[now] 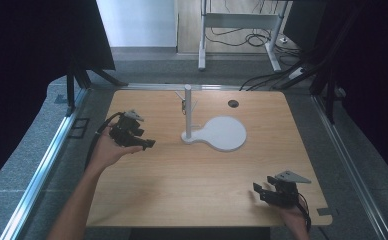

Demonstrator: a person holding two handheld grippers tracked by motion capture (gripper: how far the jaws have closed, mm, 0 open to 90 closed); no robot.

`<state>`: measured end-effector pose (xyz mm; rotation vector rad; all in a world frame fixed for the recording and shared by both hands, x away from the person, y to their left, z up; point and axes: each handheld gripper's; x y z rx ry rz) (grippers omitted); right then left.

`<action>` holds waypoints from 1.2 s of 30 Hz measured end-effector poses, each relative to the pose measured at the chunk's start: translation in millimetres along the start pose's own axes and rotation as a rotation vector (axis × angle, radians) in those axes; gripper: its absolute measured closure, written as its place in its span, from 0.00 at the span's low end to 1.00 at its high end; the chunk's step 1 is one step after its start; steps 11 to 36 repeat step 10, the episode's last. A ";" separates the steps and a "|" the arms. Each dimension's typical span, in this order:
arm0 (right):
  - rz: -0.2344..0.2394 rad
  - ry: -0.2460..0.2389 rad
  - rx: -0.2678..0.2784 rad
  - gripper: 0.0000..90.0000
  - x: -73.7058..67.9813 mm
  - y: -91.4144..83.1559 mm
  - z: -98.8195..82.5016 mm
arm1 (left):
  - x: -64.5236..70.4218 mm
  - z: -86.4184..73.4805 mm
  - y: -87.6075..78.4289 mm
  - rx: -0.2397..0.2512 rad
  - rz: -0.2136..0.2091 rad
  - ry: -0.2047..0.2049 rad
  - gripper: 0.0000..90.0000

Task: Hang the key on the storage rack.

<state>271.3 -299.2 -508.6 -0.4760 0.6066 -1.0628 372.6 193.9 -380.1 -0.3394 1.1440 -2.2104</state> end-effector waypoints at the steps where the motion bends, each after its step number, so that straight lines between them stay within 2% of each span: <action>1: 0.000 0.001 -0.001 0.37 -0.2 0.1 0.1 | 1.1 -2.6 -0.5 0.001 0.001 0.002 0.41; 10: 0.001 0.000 -0.002 0.37 -1.5 1.4 0.9 | 3.8 -12.6 -0.4 -0.001 -0.006 -0.009 0.41; 36: 0.001 0.000 -0.002 0.37 -1.5 1.4 0.9 | 3.8 -12.6 -0.4 -0.001 -0.006 -0.009 0.41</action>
Point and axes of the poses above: each handheld gripper's, and its own axes: y roughly forward along the jaws, z roughly out of its top, x roughly to its right, and after that the axes turned 9 degrees about y, right-handed
